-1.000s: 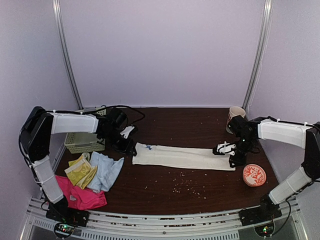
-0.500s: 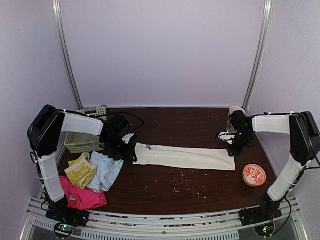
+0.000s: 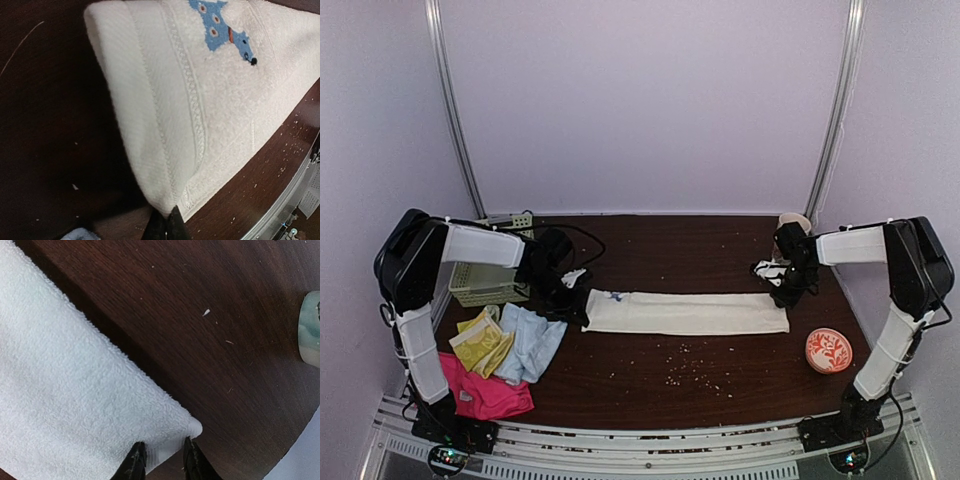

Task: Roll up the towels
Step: Smooth out the towel at the center of the board, then adjust the towel at the center of the board.

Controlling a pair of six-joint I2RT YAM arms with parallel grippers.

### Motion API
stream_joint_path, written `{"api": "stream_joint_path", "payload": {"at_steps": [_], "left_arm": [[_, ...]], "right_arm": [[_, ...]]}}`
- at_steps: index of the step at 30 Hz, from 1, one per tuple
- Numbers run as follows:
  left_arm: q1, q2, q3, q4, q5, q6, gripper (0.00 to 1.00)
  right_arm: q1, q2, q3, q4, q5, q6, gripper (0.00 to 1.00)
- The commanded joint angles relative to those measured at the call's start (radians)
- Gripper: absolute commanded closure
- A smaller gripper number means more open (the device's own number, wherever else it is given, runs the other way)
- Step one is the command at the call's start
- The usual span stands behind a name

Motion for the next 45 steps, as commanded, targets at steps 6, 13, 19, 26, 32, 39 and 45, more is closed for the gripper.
{"api": "stream_joint_path", "payload": {"at_steps": [6,13,19,26,32,39,45], "left_arm": [[0.021,0.022,0.008,-0.065,-0.016,0.068,0.95],[0.022,-0.003,0.184,-0.218,-0.145,0.115,0.76],[0.021,-0.01,0.293,-0.164,-0.143,0.091,0.8],[-0.012,0.103,0.34,-0.006,-0.032,0.047,1.0],[-0.026,0.175,0.29,0.057,-0.072,0.047,1.0],[-0.025,0.255,0.279,0.098,-0.204,0.061,1.0],[0.002,0.326,0.376,0.109,-0.297,0.097,1.0]], "right_arm": [[0.002,0.028,-0.042,-0.066,0.01,0.004,0.72],[0.009,-0.041,0.035,-0.222,-0.087,0.024,0.71],[0.009,-0.036,0.242,-0.354,-0.121,0.052,0.68],[0.008,0.065,0.257,-0.314,-0.099,0.082,0.7],[0.007,0.066,0.185,-0.264,-0.036,0.078,0.7],[-0.001,0.117,0.103,-0.199,0.061,0.067,0.71],[0.0,0.159,0.038,-0.191,0.024,0.047,0.73]]}}
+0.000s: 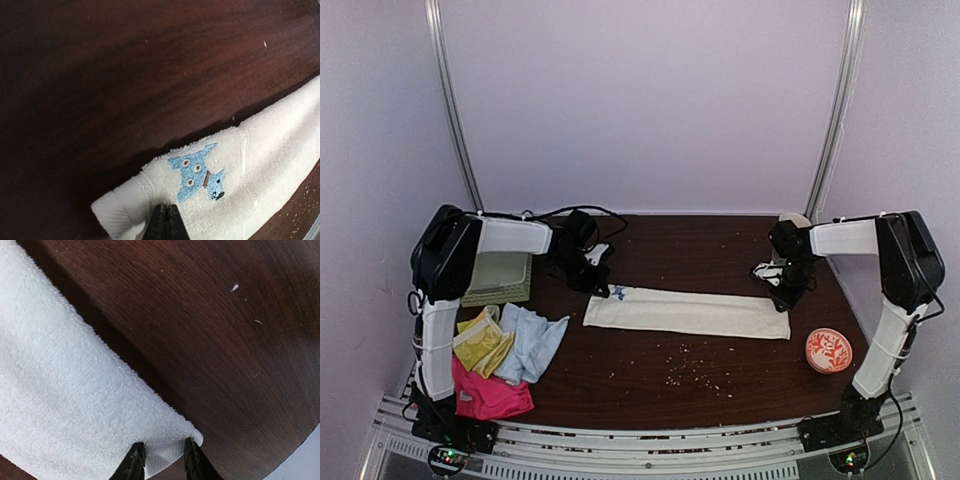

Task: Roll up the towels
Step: Adjust the towel at the center of the board.

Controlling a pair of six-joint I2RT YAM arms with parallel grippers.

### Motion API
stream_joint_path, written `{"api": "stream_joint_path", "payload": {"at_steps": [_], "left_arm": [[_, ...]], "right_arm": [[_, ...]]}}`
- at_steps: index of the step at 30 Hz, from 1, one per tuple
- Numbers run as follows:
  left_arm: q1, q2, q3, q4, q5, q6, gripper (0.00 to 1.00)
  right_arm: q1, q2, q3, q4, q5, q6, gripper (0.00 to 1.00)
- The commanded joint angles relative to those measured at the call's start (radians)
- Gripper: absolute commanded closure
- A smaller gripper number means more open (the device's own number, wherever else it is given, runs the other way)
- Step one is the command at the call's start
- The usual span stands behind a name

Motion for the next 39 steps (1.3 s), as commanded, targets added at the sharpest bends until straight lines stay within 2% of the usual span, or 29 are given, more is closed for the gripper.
{"api": "stream_joint_path", "payload": {"at_steps": [1,10,15,17,19,24,28,31,34,39], "left_arm": [[0.035,0.111,0.089,0.028,-0.14,0.053,1.0],[0.063,0.362,0.497,-0.026,-0.172,0.171,1.0],[0.066,0.392,0.548,-0.003,-0.161,0.175,1.0],[0.065,0.382,0.536,0.01,-0.165,0.173,1.0],[0.066,0.372,0.528,0.013,-0.178,0.178,1.0],[0.071,0.344,0.484,-0.019,-0.228,0.181,1.0],[0.074,0.273,0.34,-0.012,-0.271,0.179,1.0],[0.074,0.208,0.21,0.011,-0.251,0.163,1.0],[0.074,0.13,0.078,0.05,-0.212,0.12,1.0],[0.072,0.013,-0.036,0.09,-0.169,0.034,1.0]], "right_arm": [[0.003,0.077,-0.077,-0.005,-0.003,-0.015,0.73],[0.2,0.044,-0.054,-0.14,-0.191,0.028,0.72],[0.285,0.035,-0.044,-0.195,-0.327,0.055,0.72],[0.316,0.024,-0.039,-0.212,-0.375,0.057,0.72],[0.329,0.013,-0.038,-0.201,-0.359,0.07,0.72],[0.302,0.045,-0.057,-0.171,-0.199,0.091,0.72],[0.207,0.065,-0.057,-0.153,-0.128,0.087,0.72],[0.131,0.077,-0.029,-0.128,-0.029,0.069,0.72],[0.078,0.114,0.035,-0.116,0.033,0.041,0.72],[0.048,0.173,0.175,-0.07,0.155,0.009,0.7]]}}
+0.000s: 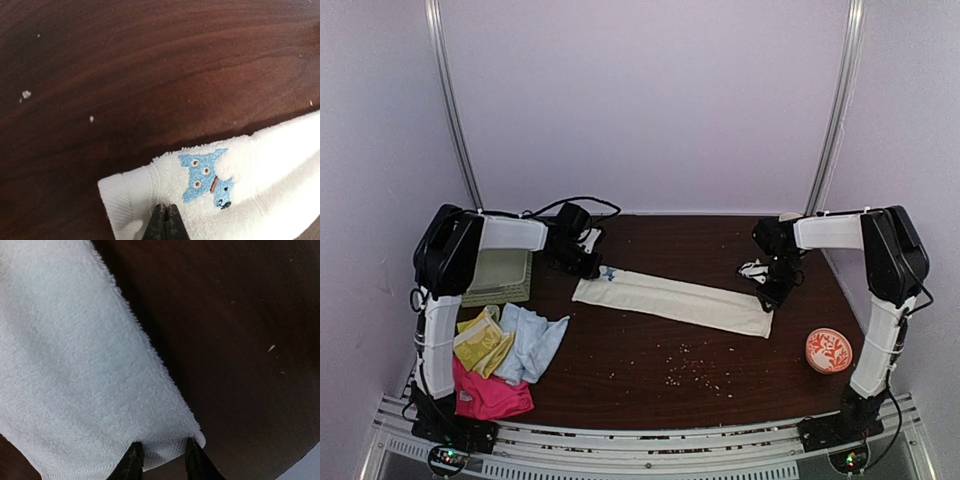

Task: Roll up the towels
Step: Adjust the towel at the center of the board.

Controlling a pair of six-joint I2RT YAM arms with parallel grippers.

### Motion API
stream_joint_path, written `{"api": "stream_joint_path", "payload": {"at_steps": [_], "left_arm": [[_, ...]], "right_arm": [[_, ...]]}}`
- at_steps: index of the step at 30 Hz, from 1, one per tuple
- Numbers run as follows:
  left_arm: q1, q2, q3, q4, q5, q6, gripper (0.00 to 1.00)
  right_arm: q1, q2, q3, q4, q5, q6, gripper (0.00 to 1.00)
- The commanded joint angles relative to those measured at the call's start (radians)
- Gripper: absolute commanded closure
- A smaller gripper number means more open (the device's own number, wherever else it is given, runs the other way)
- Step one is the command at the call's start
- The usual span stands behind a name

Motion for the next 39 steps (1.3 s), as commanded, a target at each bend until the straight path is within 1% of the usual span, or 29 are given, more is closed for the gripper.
{"api": "stream_joint_path", "payload": {"at_steps": [1,5,8,11,13,15,17,18,20,24,28,31,33,36,39], "left_arm": [[0.01,-0.071,-0.107,-0.053,0.023,-0.095,1.0],[-0.003,-0.188,-0.142,-0.024,0.035,-0.118,0.99],[-0.009,-0.254,-0.168,-0.025,0.058,-0.1,0.94],[-0.012,-0.274,-0.203,-0.058,0.079,-0.083,0.94],[-0.015,-0.275,-0.224,-0.085,0.083,-0.068,0.99],[-0.018,-0.277,-0.252,-0.1,0.087,-0.054,1.0],[-0.017,-0.278,-0.284,-0.098,0.084,-0.045,1.0],[-0.017,-0.274,-0.297,-0.1,0.082,-0.039,1.0],[-0.017,-0.267,-0.315,-0.098,0.085,-0.031,1.0],[-0.017,-0.268,-0.33,-0.095,0.092,-0.028,1.0],[-0.019,-0.289,-0.323,-0.091,0.119,-0.019,1.0],[-0.019,-0.301,-0.318,-0.083,0.156,-0.016,1.0],[-0.019,-0.302,-0.311,-0.084,0.174,-0.014,1.0],[-0.019,-0.299,-0.309,-0.08,0.184,-0.016,1.0],[-0.018,-0.292,-0.306,-0.075,0.195,-0.021,1.0]], "right_arm": [[-0.027,0.094,0.084,0.037,0.203,-0.032,0.7],[-0.034,0.047,0.156,-0.013,0.126,-0.005,0.67],[-0.034,-0.018,0.15,-0.054,0.053,0.021,0.64],[-0.034,-0.075,0.102,-0.075,-0.033,0.034,0.63],[-0.034,-0.101,0.06,-0.085,-0.11,0.033,0.64],[-0.032,-0.11,0.008,-0.086,-0.178,0.025,0.67],[-0.031,-0.103,-0.037,-0.084,-0.214,0.021,0.72],[-0.031,-0.097,-0.058,-0.081,-0.221,0.022,0.75],[-0.031,-0.081,-0.085,-0.078,-0.221,0.019,0.78],[-0.057,-0.063,-0.128,-0.037,-0.097,0.027,0.8],[-0.149,-0.065,-0.098,-0.029,0.039,0.03,0.8],[-0.223,-0.063,-0.047,-0.054,0.079,0.03,0.79],[-0.256,-0.065,-0.015,-0.074,0.063,0.031,0.77],[-0.282,-0.086,0.027,-0.109,-0.052,0.046,0.7],[-0.296,-0.095,0.051,-0.107,-0.11,0.096,0.65]]}}
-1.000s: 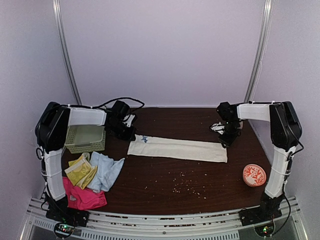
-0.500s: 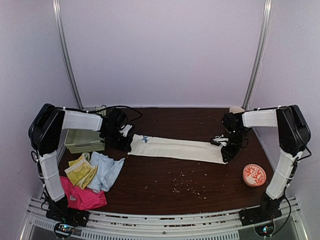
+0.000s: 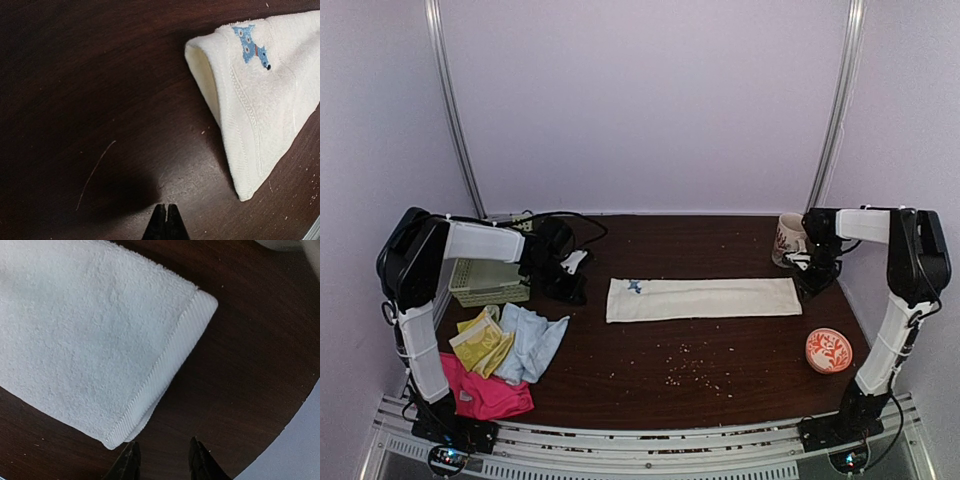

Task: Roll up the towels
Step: Adjust the towel at the center of the board, then pick up the towel from the center of the board.

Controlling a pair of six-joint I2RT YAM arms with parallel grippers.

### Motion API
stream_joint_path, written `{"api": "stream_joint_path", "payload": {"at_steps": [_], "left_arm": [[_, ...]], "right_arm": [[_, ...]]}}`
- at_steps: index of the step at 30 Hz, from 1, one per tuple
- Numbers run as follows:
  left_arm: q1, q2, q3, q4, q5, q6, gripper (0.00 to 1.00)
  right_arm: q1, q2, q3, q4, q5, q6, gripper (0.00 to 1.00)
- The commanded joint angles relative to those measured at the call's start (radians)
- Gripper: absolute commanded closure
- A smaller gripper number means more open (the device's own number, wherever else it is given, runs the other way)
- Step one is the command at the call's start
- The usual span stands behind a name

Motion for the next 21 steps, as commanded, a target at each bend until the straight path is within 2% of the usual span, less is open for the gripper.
{"api": "stream_joint_path", "payload": {"at_steps": [1,11,21], "left_arm": [[-0.004,-0.021,0.02,0.028,0.042,0.008,1.0],[-0.011,-0.015,0.037,0.034,0.045,0.0,1.0],[-0.022,0.002,0.043,0.041,0.045,-0.008,1.0]], "right_arm": [[-0.012,-0.022,0.04,-0.017,-0.084,0.078,0.64],[-0.057,0.011,-0.027,0.162,-0.174,0.153,0.61],[-0.057,0.058,-0.053,0.22,-0.181,0.161,0.63]]}}
